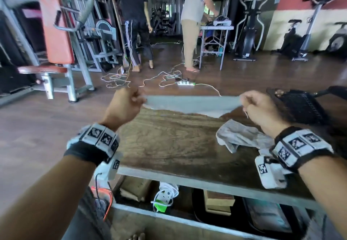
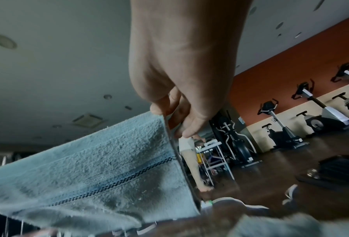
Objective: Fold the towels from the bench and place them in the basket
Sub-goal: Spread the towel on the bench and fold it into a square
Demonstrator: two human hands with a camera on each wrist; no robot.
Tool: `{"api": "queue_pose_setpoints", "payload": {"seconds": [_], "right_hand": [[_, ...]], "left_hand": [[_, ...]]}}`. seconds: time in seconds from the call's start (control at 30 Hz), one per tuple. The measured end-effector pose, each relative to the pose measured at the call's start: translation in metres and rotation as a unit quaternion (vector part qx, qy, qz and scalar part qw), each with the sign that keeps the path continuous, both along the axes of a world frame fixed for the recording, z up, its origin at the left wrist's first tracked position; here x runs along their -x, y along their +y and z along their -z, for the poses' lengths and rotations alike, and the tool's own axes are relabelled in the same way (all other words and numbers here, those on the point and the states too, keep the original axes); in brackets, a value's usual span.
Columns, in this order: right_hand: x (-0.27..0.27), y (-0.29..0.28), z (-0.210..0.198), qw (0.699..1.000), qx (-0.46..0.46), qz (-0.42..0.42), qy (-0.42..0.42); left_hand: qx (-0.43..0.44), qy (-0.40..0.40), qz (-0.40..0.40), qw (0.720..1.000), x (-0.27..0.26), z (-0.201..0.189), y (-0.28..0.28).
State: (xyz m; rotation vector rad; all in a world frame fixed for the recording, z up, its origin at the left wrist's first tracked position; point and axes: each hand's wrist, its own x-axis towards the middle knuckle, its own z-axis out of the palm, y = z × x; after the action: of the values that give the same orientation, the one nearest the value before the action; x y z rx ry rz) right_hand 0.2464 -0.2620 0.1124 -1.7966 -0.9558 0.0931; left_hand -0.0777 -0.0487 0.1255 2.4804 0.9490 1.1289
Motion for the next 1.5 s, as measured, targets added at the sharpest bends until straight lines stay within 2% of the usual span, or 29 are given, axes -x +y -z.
{"api": "queue_pose_setpoints", "payload": {"seconds": [0.2,0.3,0.37,0.53,0.67,0.83,0.93,1.0,1.07,1.2,1.27,1.37,1.5], "right_hand": [[0.031,-0.035,0.105,0.972,0.221,-0.058,-0.051],[0.047,-0.051,0.127,0.965,0.248,-0.073,-0.032],[0.053,-0.060,0.130,0.970,0.230,-0.075,-0.008],[0.053,-0.069,0.118,0.972,0.220,-0.066,-0.041],[0.053,-0.070,0.107,0.979,0.186,-0.075,-0.033],[0.043,-0.068,0.107,0.958,0.262,-0.112,-0.018],[0.037,-0.066,0.103,0.947,0.288,-0.140,0.033],[0.035,-0.065,0.100,0.937,0.296,-0.159,0.100],[0.035,-0.064,0.098,0.929,0.307,-0.164,0.123],[0.031,-0.045,0.099,0.937,0.309,-0.132,0.090],[0.024,-0.028,0.104,0.941,0.319,-0.112,0.021],[0.017,0.002,0.114,0.940,0.323,-0.070,-0.085],[0.009,0.037,0.134,0.943,0.309,-0.032,-0.124]], "left_hand": [[0.131,0.134,0.010,0.982,0.043,0.113,-0.036],[0.196,0.168,0.012,0.966,0.056,0.137,-0.053],[0.217,0.180,0.010,0.960,0.062,0.139,-0.062],[0.267,0.130,0.033,0.954,0.062,0.129,-0.068],[0.270,0.130,0.045,0.953,0.056,0.120,-0.069],[0.271,0.198,0.051,0.940,0.056,0.118,-0.069],[0.289,0.263,0.054,0.919,0.060,0.122,-0.062],[0.326,0.275,0.062,0.902,0.063,0.127,-0.055],[0.354,0.274,0.068,0.892,0.064,0.131,-0.048],[0.366,0.200,0.038,0.908,0.049,0.133,-0.033],[0.352,0.173,0.006,0.920,0.036,0.135,-0.022],[0.307,0.165,-0.037,0.937,0.021,0.141,-0.004],[0.270,0.157,-0.086,0.946,0.005,0.152,0.011]]}}
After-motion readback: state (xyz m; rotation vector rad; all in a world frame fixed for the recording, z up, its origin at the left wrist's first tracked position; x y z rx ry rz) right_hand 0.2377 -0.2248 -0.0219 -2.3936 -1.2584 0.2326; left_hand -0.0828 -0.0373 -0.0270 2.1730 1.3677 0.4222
